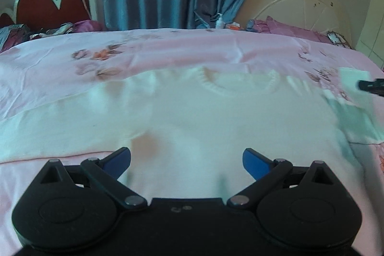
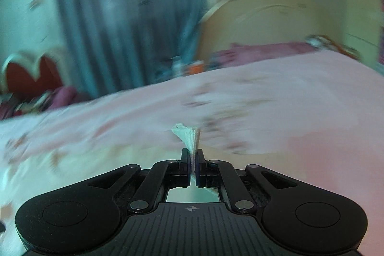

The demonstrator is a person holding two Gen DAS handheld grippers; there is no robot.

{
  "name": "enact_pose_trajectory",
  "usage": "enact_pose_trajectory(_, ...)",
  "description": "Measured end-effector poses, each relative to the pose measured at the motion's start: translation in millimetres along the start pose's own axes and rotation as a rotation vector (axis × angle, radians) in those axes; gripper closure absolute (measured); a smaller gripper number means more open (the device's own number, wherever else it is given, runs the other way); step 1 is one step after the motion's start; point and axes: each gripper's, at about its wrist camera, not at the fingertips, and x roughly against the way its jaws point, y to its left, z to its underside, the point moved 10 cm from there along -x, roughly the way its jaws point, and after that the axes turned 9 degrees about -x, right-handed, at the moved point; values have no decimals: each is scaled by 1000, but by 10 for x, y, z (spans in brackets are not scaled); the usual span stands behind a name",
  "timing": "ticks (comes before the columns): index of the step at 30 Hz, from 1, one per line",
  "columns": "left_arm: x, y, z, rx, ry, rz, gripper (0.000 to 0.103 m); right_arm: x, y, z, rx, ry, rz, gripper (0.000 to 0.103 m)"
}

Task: Fold small clothes
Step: 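Grasp the sleeve cuff with the right gripper and fold it across the body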

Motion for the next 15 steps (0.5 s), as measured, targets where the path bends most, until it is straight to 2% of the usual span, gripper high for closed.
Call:
enact_pose_trajectory(3,60,270,103,35,-5,0,4,-169,635,272,71,45,-56,100)
enact_pose_trajectory(7,134,586,236,78,-8,-11,4,-365,1231,638,143,102,-111,100)
enact_pose_trajectory(13,156,850,367,105,8,-17,4,-616,1559,1088,169,225,-150,100)
enact_pose_trajectory(15,158,843,342,103,3,0,3,-578,1623,1163,210,215,-156,85)
